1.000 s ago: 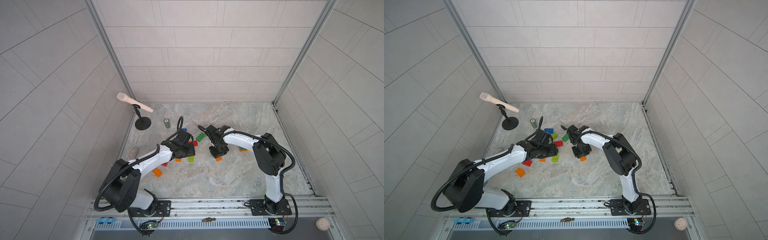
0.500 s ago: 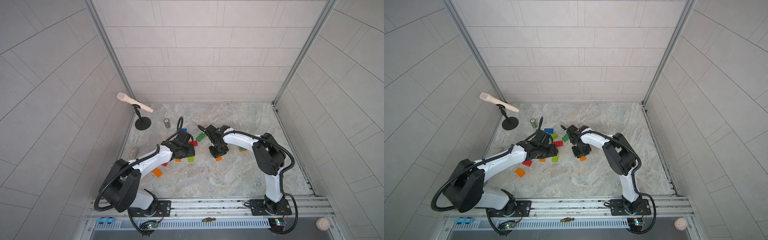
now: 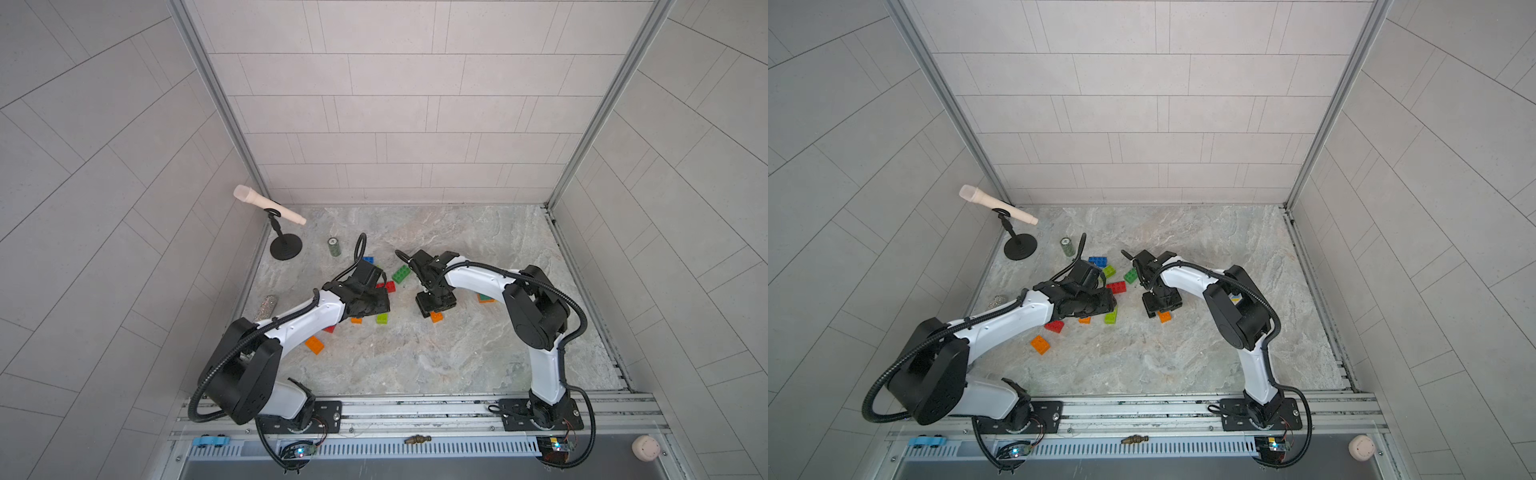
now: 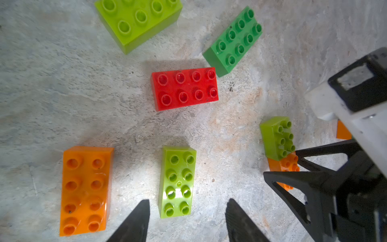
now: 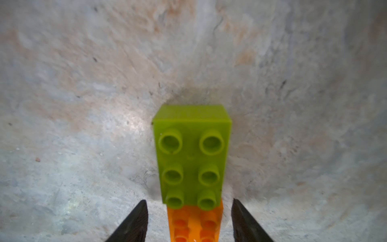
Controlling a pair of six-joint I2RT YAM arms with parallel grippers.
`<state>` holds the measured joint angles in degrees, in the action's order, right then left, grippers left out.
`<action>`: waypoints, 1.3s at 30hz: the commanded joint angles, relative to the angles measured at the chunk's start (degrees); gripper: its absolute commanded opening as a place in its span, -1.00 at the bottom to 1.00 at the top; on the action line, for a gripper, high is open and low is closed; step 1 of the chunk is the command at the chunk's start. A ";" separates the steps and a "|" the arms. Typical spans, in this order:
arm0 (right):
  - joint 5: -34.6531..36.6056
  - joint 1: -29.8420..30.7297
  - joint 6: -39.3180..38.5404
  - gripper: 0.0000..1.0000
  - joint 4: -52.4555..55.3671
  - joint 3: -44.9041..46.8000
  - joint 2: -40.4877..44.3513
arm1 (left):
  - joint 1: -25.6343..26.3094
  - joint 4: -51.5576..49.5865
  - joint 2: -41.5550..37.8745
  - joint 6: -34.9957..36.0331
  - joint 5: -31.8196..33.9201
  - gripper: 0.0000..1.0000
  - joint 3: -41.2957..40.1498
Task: Assemble a rectangle with lego
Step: Move the lego brick at the center of the board, then pick up the lego brick from the center of the board.
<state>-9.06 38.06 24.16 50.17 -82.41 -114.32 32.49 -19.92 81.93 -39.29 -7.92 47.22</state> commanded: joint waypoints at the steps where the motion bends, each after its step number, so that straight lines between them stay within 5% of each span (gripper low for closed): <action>1: 1.51 -0.34 -0.75 0.41 2.87 -2.14 6.05 | -0.18 -0.35 -1.52 1.67 1.20 0.26 0.43; 5: 12.74 1.57 -2.95 0.69 6.62 -4.23 10.81 | -0.22 -1.26 -3.33 5.56 4.38 0.26 1.02; 8: 28.46 4.68 -2.83 1.00 4.38 -2.71 15.17 | 0.07 -0.17 -5.85 8.53 7.46 0.27 0.50; 12: 46.43 7.33 0.19 1.00 -2.47 0.33 20.06 | 0.97 3.44 -8.63 12.51 10.32 0.31 -1.33; 14: 45.42 5.14 3.20 1.00 -3.17 0.28 20.37 | 1.20 4.26 -9.01 13.50 11.01 0.34 -2.03; 18: 24.11 -2.48 6.77 0.88 -4.27 0.58 18.46 | 1.78 4.33 -6.86 14.32 9.61 0.36 -1.67; 20: 19.24 -3.46 7.52 0.76 -5.46 1.78 17.88 | 2.72 2.20 -4.17 14.11 9.26 0.36 0.20; 32: 12.08 0.43 10.38 0.58 -7.35 4.99 15.53 | 4.02 -7.85 14.16 11.79 8.42 0.29 10.11; 39: 12.38 0.46 9.97 0.54 -6.85 6.17 16.62 | 4.26 -7.66 18.42 14.17 7.79 0.00 11.31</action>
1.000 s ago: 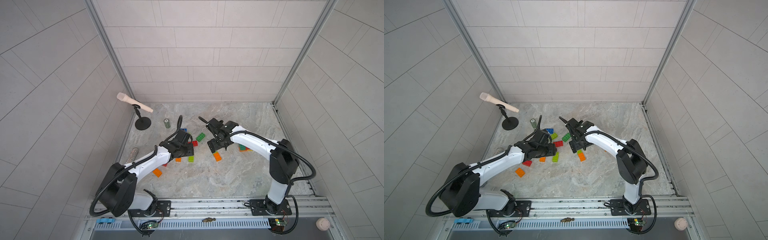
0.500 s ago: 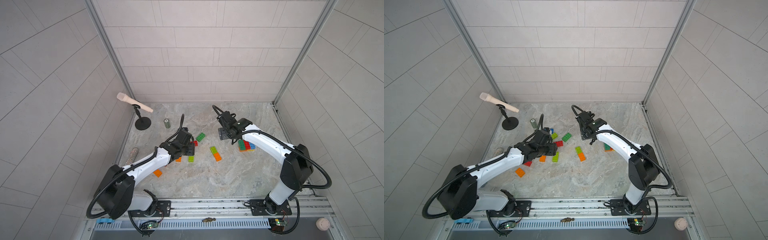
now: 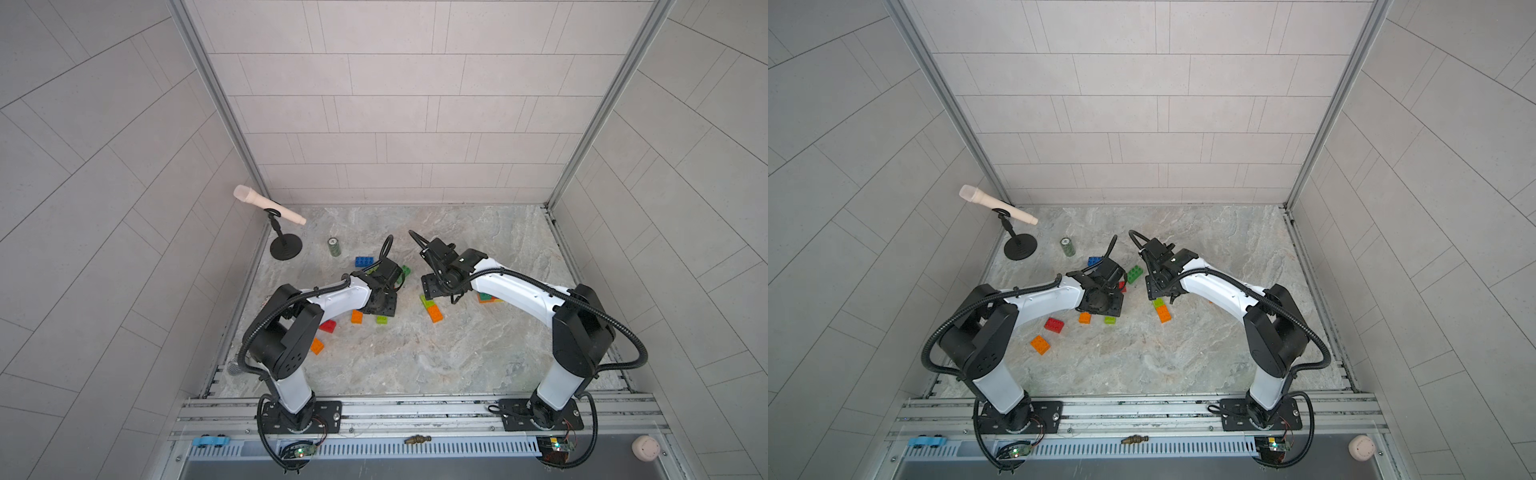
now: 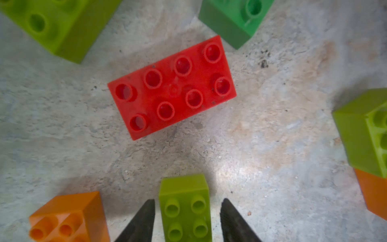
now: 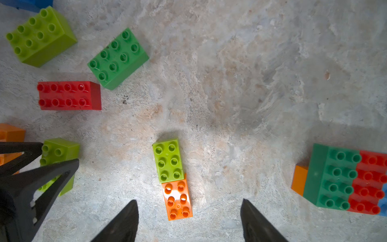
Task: Assemble a rectangle with lego
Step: Pick up the lego brick from the center of the board, then place the lego brick at the center of the board.
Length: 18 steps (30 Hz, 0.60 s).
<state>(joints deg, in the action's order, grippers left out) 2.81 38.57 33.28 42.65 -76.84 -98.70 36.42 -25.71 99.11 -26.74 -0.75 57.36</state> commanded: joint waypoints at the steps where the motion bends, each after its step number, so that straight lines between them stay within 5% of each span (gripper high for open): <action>1: 0.68 -0.07 0.84 0.54 0.73 0.80 1.19 | 0.53 -1.81 1.58 2.25 0.42 -0.08 1.11; 8: 1.50 -0.20 -1.29 0.50 1.26 5.52 4.93 | 5.94 -3.90 -3.58 8.81 -2.45 -0.44 0.02; 13: 0.02 -1.12 -3.15 0.48 -0.26 11.18 9.45 | 14.68 -3.71 -4.41 14.68 -5.28 -0.36 -0.74; 18: -0.93 -1.12 -5.44 0.47 -1.13 14.29 12.22 | 15.43 -3.90 -2.45 14.90 -7.07 -0.18 -0.15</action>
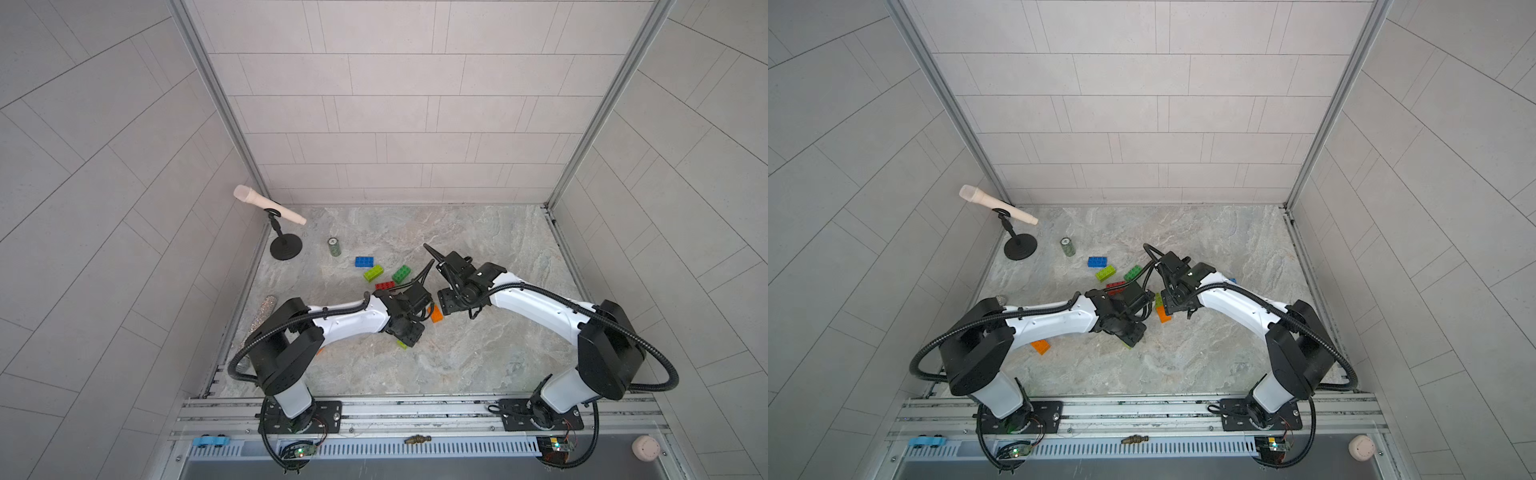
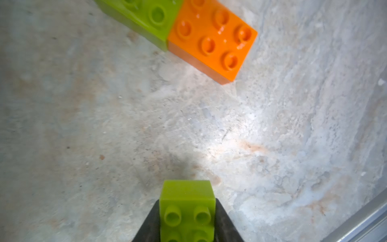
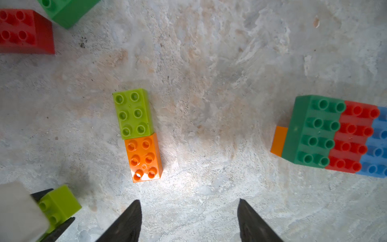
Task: Assemble a rectangle with lego
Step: Place the lego brick at the center of the board, then pick up the lego brick from the center of the board.
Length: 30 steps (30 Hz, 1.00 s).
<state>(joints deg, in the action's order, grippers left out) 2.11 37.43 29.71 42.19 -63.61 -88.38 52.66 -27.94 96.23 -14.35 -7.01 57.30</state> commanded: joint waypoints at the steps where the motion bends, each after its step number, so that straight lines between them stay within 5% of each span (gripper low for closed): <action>1: -0.47 0.02 -2.30 0.46 -0.80 1.44 2.27 | -0.87 -1.92 -0.05 2.93 -0.73 -0.13 0.13; 7: -1.91 0.90 -4.20 0.46 -0.60 1.92 3.56 | -3.93 -5.92 -9.62 7.45 0.94 0.31 0.60; 17: -2.72 13.31 -9.79 0.62 4.60 -7.87 -6.55 | -32.64 -5.74 -26.11 -8.97 7.38 0.35 -7.43; 30: -4.35 20.31 -12.82 0.78 7.75 -19.85 -22.96 | -36.58 -1.28 -31.49 -12.30 10.35 0.37 -13.87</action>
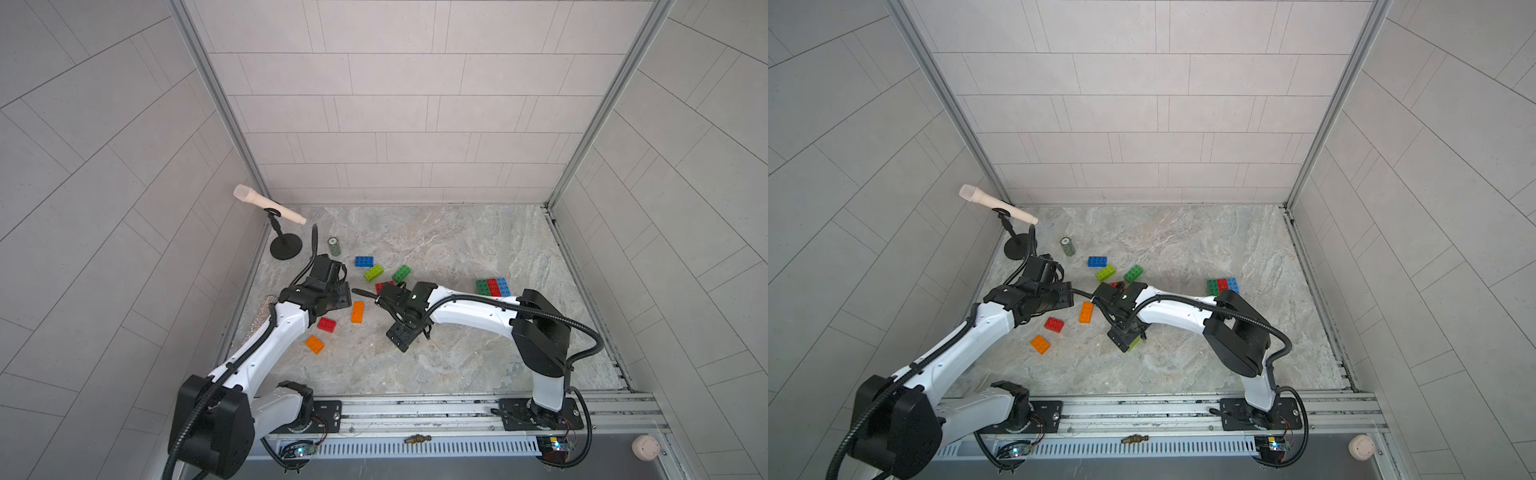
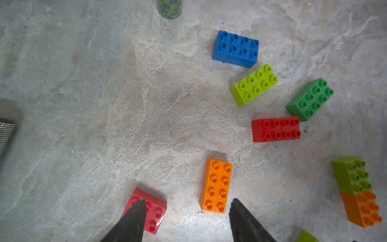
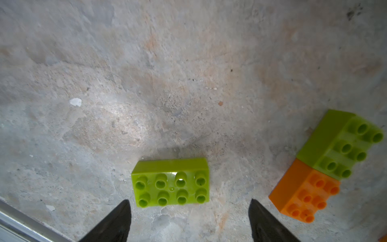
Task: Assemble a rectangle with lego
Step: Pick up the lego brick from the center of the board.
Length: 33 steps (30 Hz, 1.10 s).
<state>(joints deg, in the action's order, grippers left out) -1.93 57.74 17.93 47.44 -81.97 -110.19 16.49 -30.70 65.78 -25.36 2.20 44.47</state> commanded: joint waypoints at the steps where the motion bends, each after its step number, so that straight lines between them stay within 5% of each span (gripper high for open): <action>1: -0.47 0.01 -1.05 0.77 2.40 -1.84 -1.62 | -0.49 1.56 -1.00 -1.21 0.97 0.37 -1.20; 33: -4.21 0.01 0.48 0.47 1.21 -2.82 -5.74 | -0.56 1.63 1.11 0.12 -1.46 0.36 -1.44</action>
<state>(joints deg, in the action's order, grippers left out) -6.42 57.65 18.50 47.83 -84.05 -115.20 16.19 -28.84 66.43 -25.50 0.89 43.40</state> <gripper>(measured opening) 0.743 0.683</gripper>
